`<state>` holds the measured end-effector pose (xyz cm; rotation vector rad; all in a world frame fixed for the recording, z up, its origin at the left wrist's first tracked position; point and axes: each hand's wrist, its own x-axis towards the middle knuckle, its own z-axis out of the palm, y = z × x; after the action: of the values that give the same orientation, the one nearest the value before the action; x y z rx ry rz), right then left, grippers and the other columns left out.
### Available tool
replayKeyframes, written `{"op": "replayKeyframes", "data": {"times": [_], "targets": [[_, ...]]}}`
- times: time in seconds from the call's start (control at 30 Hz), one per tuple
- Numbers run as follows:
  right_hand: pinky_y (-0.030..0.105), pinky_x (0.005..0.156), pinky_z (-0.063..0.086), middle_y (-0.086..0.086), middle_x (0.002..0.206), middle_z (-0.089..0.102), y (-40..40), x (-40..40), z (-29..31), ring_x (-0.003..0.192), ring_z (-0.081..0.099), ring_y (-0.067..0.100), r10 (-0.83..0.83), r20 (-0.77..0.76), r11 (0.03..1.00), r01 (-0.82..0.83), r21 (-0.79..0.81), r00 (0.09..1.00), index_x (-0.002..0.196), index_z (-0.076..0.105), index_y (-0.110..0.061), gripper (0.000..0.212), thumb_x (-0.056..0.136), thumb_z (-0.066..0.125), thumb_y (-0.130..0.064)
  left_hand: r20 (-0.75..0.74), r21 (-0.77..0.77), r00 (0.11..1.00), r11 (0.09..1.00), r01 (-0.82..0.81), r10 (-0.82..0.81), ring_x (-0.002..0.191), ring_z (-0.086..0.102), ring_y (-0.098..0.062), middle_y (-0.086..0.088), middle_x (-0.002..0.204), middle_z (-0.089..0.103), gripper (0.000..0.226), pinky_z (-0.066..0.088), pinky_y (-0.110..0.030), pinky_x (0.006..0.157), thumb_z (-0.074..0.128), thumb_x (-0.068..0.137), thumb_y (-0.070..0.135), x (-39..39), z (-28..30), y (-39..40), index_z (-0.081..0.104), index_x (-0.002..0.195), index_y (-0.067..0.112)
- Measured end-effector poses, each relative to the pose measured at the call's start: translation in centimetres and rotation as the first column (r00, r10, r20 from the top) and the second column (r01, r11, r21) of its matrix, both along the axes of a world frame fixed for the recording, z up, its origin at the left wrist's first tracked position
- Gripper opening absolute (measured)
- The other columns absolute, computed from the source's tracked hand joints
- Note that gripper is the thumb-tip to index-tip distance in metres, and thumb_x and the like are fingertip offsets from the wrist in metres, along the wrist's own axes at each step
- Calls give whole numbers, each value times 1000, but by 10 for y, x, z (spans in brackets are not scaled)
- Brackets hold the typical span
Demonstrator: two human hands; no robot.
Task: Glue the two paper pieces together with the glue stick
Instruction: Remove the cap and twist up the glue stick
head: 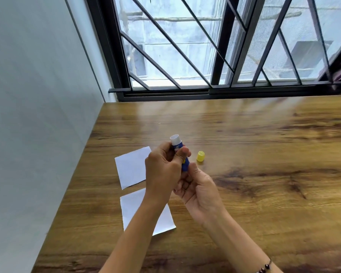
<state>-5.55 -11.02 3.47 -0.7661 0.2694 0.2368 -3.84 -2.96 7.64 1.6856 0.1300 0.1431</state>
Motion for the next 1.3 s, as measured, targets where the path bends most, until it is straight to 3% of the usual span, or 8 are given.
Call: {"op": "replayKeyframes", "data": {"times": [0.17,0.33,0.47,0.67,0.9,1.03,1.2,1.3], "targets": [[22,45,48,6,54,62,-2,2,1,43,55,14,80,-23,995,-79,54,997,81,63,-5,39,87,43,-38,-7,3,1000,1000,-2,2,79,70,-23,-3,79,74,24,56,-49,80,65,82,19,2,0,-1,66,65,36],[23,50,52,4,68,67,-5,0,4,49,57,12,64,93,994,-72,85,994,103,54,-8,28,75,58,-13,5,-3,1000,1000,5,-5,79,71,-23,1,79,74,25,57,-49,79,63,84,16,6,1,0,64,66,35],[20,48,52,3,59,66,-6,-1,3,44,57,10,38,59,998,-41,44,998,95,57,-6,14,86,49,-13,3,13,1000,1000,20,-20,78,71,-21,1,79,74,26,57,-49,77,64,83,19,4,0,-3,66,65,38],[20,39,47,5,49,60,-5,1,2,37,53,12,26,-63,998,-22,62,998,71,64,-4,42,95,40,-27,8,51,1000,999,16,-17,81,70,-23,-5,80,74,23,57,-48,78,66,81,20,4,-2,-5,64,65,36],[22,53,54,4,67,67,-5,-1,2,50,58,11,52,53,994,-56,93,997,108,55,-5,24,86,51,-14,23,45,999,998,37,-38,82,71,-20,3,81,73,27,57,-47,80,63,84,15,5,0,0,61,69,37],[20,49,52,3,59,64,-5,-1,1,46,57,9,29,34,997,-31,71,999,97,58,-3,17,92,44,-12,19,54,999,998,35,-36,82,71,-19,2,81,74,29,56,-46,82,63,84,14,4,-3,-1,62,68,38],[20,36,44,5,48,58,-2,1,-2,34,51,13,3,-50,997,1,73,999,79,57,-2,41,98,32,-29,33,87,999,995,39,-42,84,69,-22,-5,83,74,27,56,-48,81,65,83,18,3,-3,-6,61,67,40],[22,44,49,6,56,62,-3,2,-5,44,56,14,30,-22,993,-27,118,999,81,63,-4,41,94,37,-33,39,77,998,996,44,-47,85,69,-22,-5,84,74,24,56,-47,81,64,83,18,3,0,-7,60,70,38]]}}
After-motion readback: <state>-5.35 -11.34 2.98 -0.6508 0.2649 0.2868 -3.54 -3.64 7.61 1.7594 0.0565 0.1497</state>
